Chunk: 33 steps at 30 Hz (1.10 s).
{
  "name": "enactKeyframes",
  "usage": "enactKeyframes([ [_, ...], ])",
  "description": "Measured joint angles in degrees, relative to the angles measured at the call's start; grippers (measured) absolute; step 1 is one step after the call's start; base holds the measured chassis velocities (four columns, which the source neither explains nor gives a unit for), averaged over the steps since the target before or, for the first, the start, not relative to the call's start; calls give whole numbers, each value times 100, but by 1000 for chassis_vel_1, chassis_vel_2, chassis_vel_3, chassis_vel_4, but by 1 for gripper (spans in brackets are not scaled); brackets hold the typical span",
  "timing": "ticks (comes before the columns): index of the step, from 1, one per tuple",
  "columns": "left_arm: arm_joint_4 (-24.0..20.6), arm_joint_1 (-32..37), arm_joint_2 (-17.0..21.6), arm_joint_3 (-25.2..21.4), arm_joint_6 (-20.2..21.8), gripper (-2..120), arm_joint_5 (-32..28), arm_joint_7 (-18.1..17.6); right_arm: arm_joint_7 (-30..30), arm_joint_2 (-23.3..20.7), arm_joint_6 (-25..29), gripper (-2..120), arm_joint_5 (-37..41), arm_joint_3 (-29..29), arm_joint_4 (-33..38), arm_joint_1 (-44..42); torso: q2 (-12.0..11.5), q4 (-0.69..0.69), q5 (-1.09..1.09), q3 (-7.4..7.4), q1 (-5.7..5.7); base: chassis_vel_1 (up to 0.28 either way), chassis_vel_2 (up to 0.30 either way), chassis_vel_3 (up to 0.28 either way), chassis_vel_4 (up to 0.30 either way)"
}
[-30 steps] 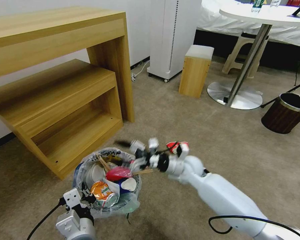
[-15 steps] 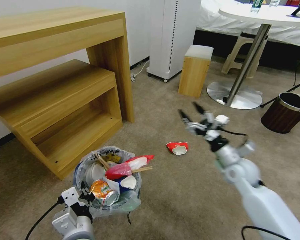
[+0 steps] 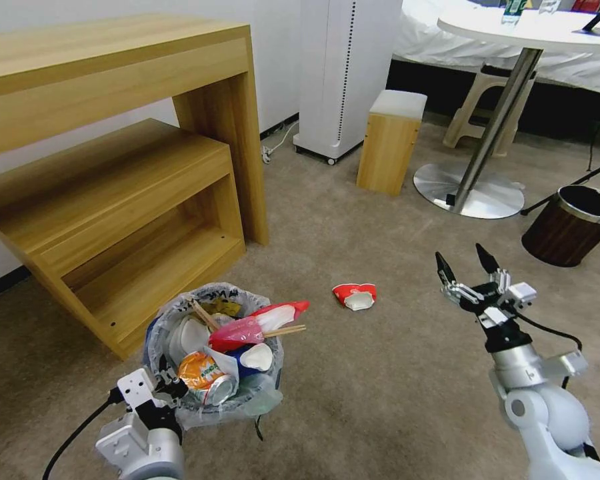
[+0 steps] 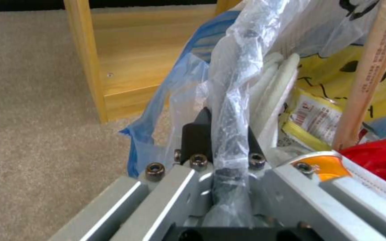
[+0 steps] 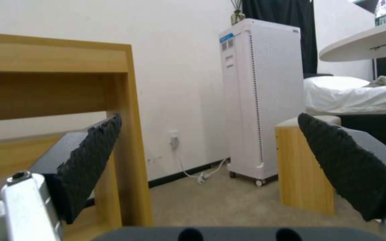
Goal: Pick up the trash bin and place the garbage on the floor into it.
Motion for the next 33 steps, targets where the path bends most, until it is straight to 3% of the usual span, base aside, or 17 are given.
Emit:
enactKeyframes([
  [14,-45,107,0,33,-59,0,62,13,-223,25,160,100,31,-83,-61,-66,0,0,0,1,0,-81,70,67,-86],
  [28,-83,157,0,-5,-91,0,112,23,-282,11,342,100,31,-372,-276,57,0,0,1,2,0,-265,280,279,-270],
  [33,-82,140,0,-14,-92,0,112,26,143,-65,300,100,-261,-576,-313,76,-1,2,0,4,1,-224,232,253,-209],
])
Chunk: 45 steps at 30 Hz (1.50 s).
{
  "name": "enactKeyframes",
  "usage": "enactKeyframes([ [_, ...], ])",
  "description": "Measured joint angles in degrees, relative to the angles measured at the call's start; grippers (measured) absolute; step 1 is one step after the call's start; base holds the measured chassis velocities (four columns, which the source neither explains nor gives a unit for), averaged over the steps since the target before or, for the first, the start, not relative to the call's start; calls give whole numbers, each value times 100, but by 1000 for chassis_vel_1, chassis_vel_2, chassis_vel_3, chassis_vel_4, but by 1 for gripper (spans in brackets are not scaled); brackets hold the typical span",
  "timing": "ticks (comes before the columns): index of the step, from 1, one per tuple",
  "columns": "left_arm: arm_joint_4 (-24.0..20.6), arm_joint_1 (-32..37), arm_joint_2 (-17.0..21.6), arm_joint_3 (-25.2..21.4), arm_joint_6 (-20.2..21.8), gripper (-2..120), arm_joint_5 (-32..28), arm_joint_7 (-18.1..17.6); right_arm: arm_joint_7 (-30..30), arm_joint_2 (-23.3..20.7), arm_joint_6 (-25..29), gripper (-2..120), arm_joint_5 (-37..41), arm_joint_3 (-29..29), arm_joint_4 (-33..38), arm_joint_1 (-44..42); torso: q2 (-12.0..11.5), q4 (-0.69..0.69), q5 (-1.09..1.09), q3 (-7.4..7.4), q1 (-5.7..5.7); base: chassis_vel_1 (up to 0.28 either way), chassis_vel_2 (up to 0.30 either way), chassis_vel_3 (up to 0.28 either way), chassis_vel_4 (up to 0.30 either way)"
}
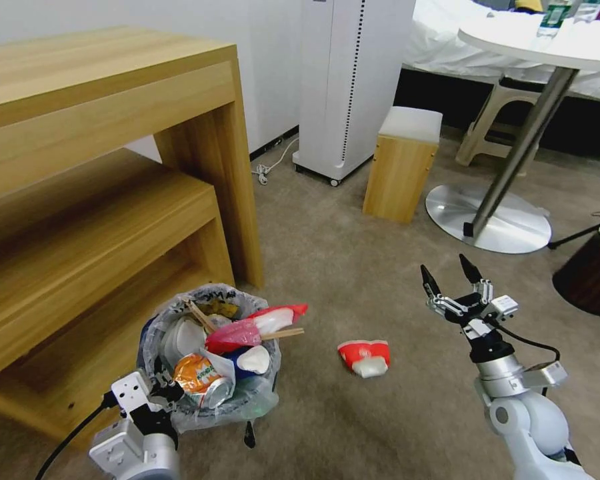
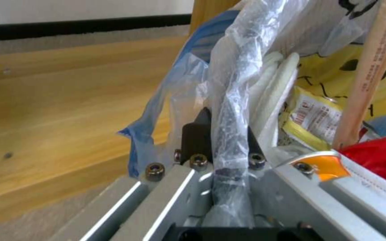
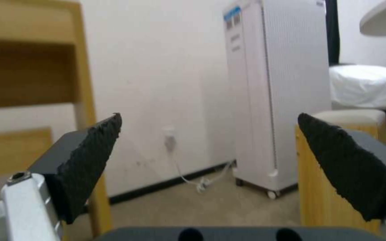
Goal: Pick up the trash bin and place the garbage on the floor into it.
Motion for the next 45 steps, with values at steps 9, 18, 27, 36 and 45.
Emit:
enactKeyframes([
  [9,10,51,0,14,0,0,24,-1,370,-508,-845,100,-838,-408,-240,33,0,-2,0,-5,-2,15,-14,-4,25],
  [18,-193,240,0,-29,-50,0,51,-14,210,-1666,-3383,100,-1420,-1398,-592,572,0,-2,2,-3,-1,11,-6,-6,9],
  [27,-250,321,0,-20,-128,0,139,-27,-1291,-1797,-3795,100,-2266,-1986,-1872,1522,1,-1,1,-3,-1,0,0,0,0],
  [36,-222,325,0,-19,-151,0,199,-31,-2749,-1536,-2824,100,-3223,-2037,-3030,2045,0,-1,0,-2,-1,0,0,0,0],
  [45,-189,303,0,-86,-157,0,204,-39,-3047,-1250,-2377,100,-3589,-2198,-3952,2538,0,-1,0,-3,-1,0,0,0,0],
])
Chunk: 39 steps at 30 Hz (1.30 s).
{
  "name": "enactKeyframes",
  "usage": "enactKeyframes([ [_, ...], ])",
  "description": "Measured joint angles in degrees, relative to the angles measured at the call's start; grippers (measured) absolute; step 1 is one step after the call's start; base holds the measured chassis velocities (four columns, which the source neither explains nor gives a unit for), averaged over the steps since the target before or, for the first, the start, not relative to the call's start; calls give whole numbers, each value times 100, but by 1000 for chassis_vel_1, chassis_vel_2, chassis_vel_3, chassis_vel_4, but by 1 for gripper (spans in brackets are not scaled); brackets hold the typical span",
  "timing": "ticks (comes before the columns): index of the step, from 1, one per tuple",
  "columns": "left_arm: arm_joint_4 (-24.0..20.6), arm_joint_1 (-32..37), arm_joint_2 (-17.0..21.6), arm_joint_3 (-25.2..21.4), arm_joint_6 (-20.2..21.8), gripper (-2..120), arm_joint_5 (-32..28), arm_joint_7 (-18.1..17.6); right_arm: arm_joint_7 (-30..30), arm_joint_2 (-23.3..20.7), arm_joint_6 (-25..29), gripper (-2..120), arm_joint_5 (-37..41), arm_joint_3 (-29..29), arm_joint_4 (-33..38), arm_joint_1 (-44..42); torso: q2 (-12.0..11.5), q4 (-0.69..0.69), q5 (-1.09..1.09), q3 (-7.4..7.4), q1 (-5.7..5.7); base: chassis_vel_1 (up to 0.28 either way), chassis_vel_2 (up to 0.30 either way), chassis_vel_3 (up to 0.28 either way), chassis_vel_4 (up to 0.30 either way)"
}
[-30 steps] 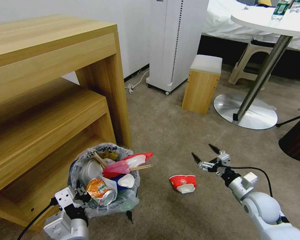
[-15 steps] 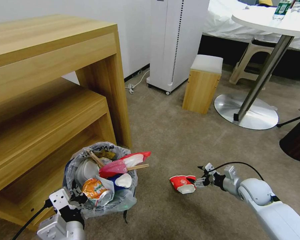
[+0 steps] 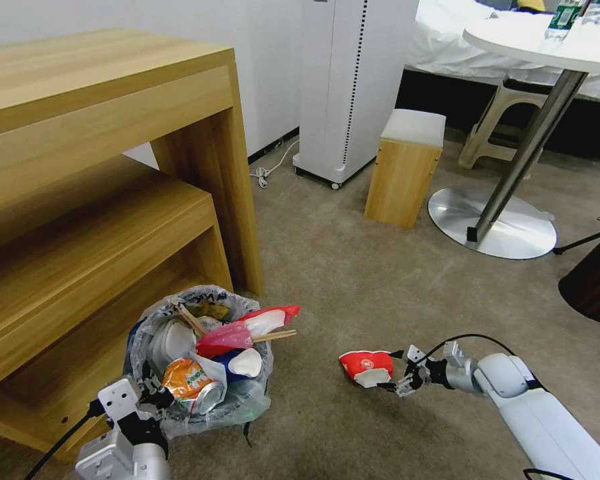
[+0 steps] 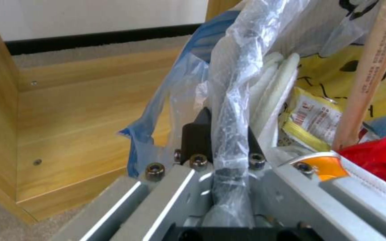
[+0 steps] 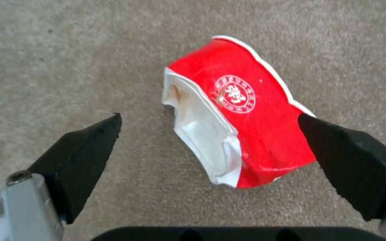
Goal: Pick up the trash bin and place the garbage on the floor into it.
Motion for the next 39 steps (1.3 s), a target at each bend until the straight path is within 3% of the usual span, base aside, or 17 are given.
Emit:
enactKeyframes([
  [3,17,-17,0,-12,0,0,-13,-1,55,78,44,100,-75,-32,-197,107,0,0,0,0,0,0,0,0,0],
  [7,59,-49,0,-26,0,0,-28,-4,114,195,101,89,-145,-67,-452,222,0,0,0,0,0,0,0,0,0],
  [18,103,-113,0,-34,7,0,-85,-5,151,318,219,45,-292,-87,-715,328,0,0,0,0,0,0,0,0,0],
  [24,113,-127,0,-43,9,0,-100,-6,176,324,232,29,-296,-80,-719,321,0,0,0,0,0,0,0,0,0],
  [25,116,-131,0,-43,11,0,-101,-6,181,324,237,21,-296,-78,-719,317,0,0,0,0,0,0,0,0,0],
  [27,120,-134,0,-42,12,0,-101,-6,186,324,241,19,-296,-77,-720,313,0,0,0,0,0,0,0,0,0],
  [28,128,-142,0,-42,15,0,-102,-6,200,323,253,10,-296,-70,-720,305,0,0,0,0,0,0,0,0,0],
  [31,156,-158,0,-32,18,0,-98,-7,249,305,318,0,-274,-50,-720,276,0,0,0,0,0,0,0,0,0],
  [39,136,-151,0,-25,23,0,-88,-7,531,214,471,0,-60,-42,-535,163,0,0,1,0,0,0,0,0,0],
])
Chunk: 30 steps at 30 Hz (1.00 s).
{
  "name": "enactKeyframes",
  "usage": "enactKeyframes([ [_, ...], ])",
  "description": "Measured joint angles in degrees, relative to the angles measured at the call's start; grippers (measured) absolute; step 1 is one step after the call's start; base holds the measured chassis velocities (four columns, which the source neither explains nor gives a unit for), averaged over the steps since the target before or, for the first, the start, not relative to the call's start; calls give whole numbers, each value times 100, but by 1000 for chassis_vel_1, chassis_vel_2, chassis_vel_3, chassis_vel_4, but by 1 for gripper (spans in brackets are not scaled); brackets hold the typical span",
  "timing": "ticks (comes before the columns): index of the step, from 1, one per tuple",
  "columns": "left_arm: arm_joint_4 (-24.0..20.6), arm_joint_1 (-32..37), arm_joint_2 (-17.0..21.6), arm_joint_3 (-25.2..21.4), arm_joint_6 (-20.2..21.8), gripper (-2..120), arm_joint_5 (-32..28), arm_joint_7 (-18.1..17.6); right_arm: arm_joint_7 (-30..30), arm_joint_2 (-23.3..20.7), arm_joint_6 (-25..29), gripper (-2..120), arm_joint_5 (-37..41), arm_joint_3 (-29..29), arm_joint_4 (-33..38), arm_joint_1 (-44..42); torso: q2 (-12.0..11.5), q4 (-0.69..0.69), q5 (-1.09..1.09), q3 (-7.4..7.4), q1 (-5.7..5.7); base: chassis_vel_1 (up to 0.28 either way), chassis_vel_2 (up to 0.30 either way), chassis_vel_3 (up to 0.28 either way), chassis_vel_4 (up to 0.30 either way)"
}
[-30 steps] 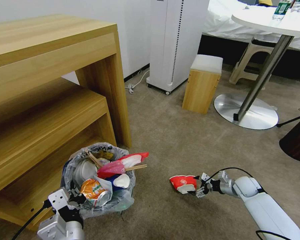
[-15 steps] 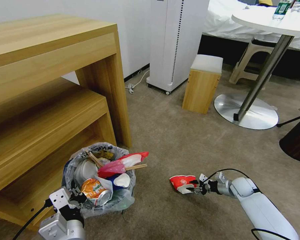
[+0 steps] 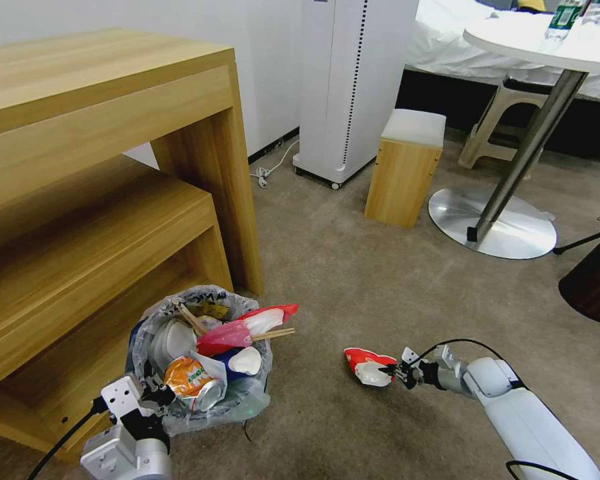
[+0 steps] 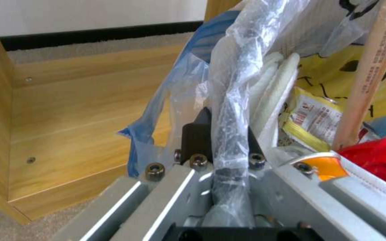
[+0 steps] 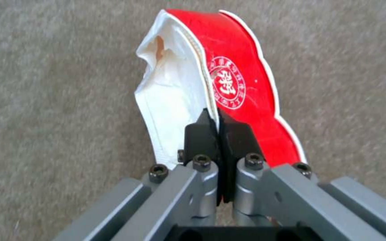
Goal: Pick up the trash bin and place the garbage on the floor into it.
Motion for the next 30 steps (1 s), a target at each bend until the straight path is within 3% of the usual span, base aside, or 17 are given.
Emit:
enactKeyframes([
  [4,-8,15,0,0,0,0,6,-2,60,-106,264,0,565,-11,528,-154,0,0,0,0,0,0,0,0,0],
  [6,-9,16,0,0,0,0,6,-3,-107,-221,655,0,1532,-88,1081,-248,0,-1,0,0,0,0,0,0,0],
  [7,-9,16,0,0,0,0,6,-3,-107,-221,655,0,1532,-88,1081,-248,0,-1,0,0,0,0,0,0,0],
  [10,46,2,0,-2,0,0,6,-3,-755,-339,995,0,3043,-156,1979,-223,0,0,-2,-1,0,0,0,0,0],
  [11,46,2,0,-2,0,0,6,-3,-755,-339,995,0,3043,-156,1979,-223,0,0,-2,-1,0,0,0,0,0],
  [15,172,-7,0,60,0,0,56,0,-1060,-400,902,0,4550,-513,2919,84,0,0,-1,-1,0,0,0,0,0],
  [18,250,-15,0,124,-3,0,118,3,-1078,-314,828,0,5099,-841,3184,414,0,0,-3,-1,0,0,0,0,0],
  [25,363,-65,0,168,-16,0,150,14,-1102,60,704,0,5508,-1705,3187,1237,0,3,-1,0,0,0,0,0,0],
  [26,369,-68,0,164,-17,0,150,12,-1102,133,693,0,5478,-1886,3110,1360,0,-3,-3,0,0,0,0,0,0],
  [28,372,-82,0,166,-17,0,145,12,-1105,225,690,0,5402,-2092,3023,1483,0,0,-4,0,0,0,0,0,0],
  [30,357,-123,0,125,-17,0,94,16,-1113,561,690,0,5025,-2706,2713,1785,0,2,-2,0,0,0,0,0,0],
])
